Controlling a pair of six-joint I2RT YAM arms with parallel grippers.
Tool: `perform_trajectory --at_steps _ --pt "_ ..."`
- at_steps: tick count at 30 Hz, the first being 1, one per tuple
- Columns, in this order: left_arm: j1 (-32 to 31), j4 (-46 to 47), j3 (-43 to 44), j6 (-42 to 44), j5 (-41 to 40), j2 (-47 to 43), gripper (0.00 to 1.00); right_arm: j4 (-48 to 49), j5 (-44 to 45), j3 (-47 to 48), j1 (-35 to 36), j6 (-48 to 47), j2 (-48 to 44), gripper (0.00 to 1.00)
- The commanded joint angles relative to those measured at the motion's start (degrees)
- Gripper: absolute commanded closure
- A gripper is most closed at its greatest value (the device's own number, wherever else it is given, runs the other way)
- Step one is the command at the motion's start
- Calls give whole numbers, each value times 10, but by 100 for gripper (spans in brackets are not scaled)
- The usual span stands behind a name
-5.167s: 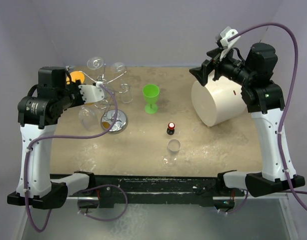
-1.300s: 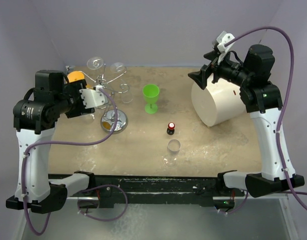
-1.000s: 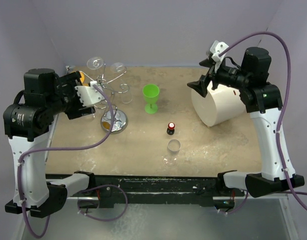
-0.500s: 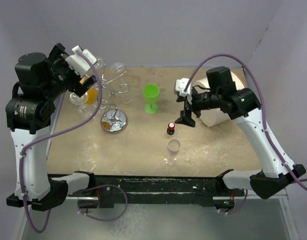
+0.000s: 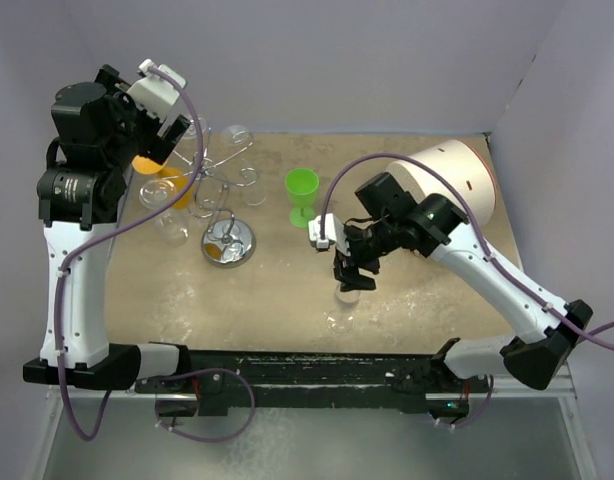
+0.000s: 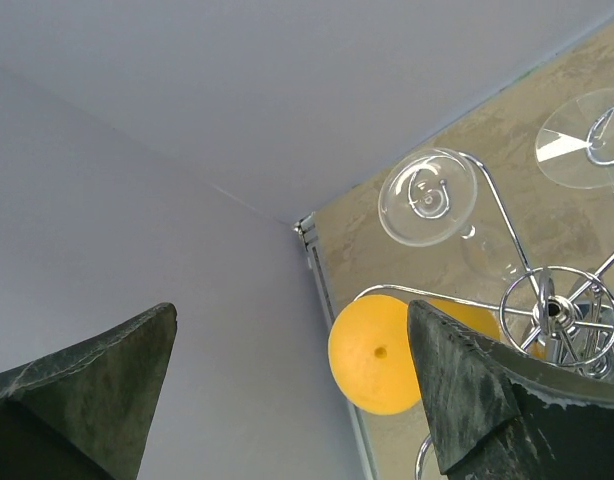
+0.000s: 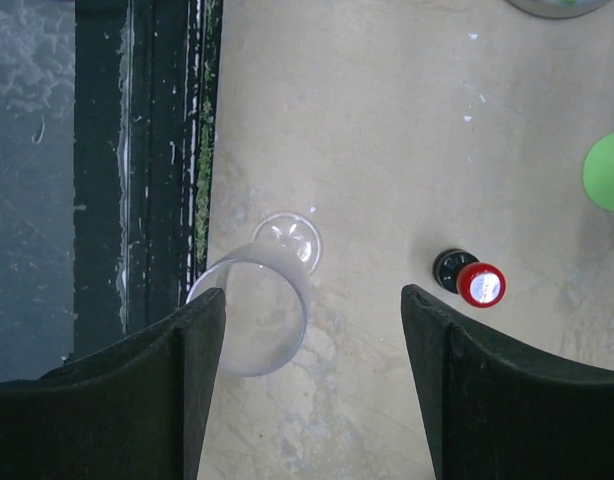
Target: Place the wine glass upside down on the wine glass rack
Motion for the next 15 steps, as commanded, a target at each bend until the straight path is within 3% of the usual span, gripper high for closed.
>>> perform_trajectory --at_steps 1,15 --pt "5 36 11 -18 -5 2 1 -22 33 -6 21 -9 17 29" --pt "6 36 23 -14 3 7 1 -53 88 -5 43 -15 53 59"
